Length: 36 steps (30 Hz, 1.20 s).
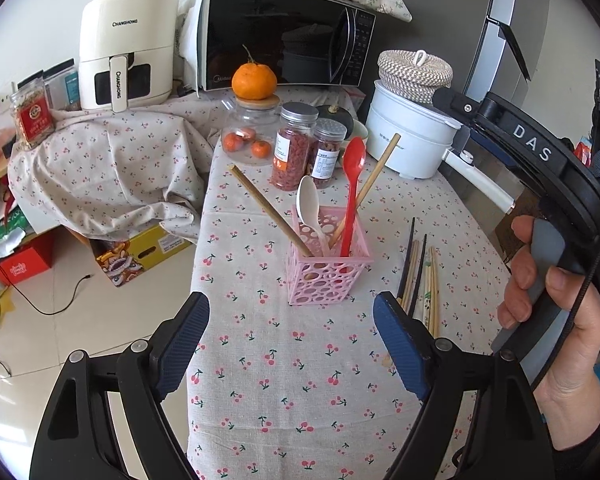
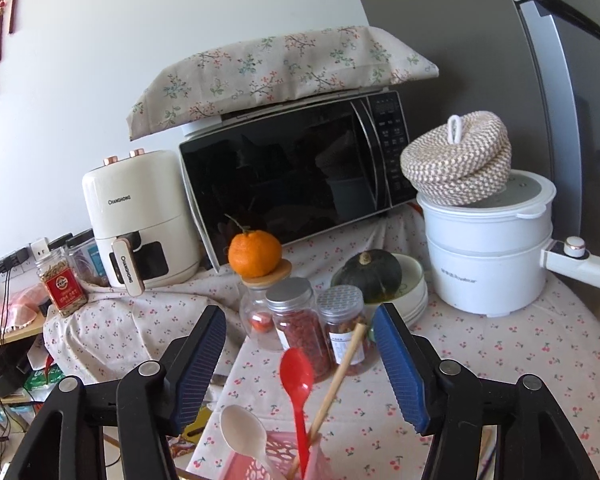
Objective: Organize utensils
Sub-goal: 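Drop the white spoon into the pink holder while the right tool lowers the red spoon into it, then move the right tool to the loose wooden chopstick and grasp it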
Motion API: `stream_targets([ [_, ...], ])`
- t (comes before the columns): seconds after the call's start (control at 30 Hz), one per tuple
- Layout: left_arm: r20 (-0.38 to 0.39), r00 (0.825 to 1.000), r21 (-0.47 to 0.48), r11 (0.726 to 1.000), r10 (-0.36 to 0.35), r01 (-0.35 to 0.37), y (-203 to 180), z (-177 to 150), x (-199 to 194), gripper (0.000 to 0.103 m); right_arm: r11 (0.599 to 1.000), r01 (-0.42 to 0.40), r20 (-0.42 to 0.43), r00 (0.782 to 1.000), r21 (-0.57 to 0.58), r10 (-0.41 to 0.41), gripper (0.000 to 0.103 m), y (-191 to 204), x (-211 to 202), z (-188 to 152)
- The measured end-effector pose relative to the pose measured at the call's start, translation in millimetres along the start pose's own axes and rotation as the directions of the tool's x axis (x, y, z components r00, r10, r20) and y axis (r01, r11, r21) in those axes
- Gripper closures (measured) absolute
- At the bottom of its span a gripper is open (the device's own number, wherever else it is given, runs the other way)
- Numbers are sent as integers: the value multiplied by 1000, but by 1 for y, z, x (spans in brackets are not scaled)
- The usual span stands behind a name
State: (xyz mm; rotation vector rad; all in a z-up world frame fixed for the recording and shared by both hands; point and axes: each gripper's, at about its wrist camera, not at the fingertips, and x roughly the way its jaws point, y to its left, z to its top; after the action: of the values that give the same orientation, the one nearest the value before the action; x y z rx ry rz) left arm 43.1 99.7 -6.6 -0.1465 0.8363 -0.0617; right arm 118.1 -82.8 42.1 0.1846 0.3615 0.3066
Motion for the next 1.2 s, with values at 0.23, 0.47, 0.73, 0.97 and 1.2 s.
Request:
stream_targets([
  [0.23, -25, 999, 28, 999, -21, 22, -25, 0, 12, 15, 997, 73, -154, 986, 5, -72, 22, -41, -15, -2],
  [0.47, -81, 996, 44, 998, -36, 40, -49, -3, 34, 15, 987, 158, -281, 948, 18, -147, 17, -87, -22, -19],
  [0.73, -180, 982, 41, 998, -48, 57, -69, -11, 66, 15, 968, 250, -492, 841, -14, -224, 17, -133, 2, -55],
  [0.97, -235, 971, 47, 998, -32, 44, -80, -15, 88, 15, 957, 285, -655, 712, -61, -253, 17, -164, 37, -90],
  [1.2, -261, 965, 49, 998, -13, 26, -80, -15, 101, 15, 947, 309, -707, 650, -88, -278, 17, -178, 62, -105],
])
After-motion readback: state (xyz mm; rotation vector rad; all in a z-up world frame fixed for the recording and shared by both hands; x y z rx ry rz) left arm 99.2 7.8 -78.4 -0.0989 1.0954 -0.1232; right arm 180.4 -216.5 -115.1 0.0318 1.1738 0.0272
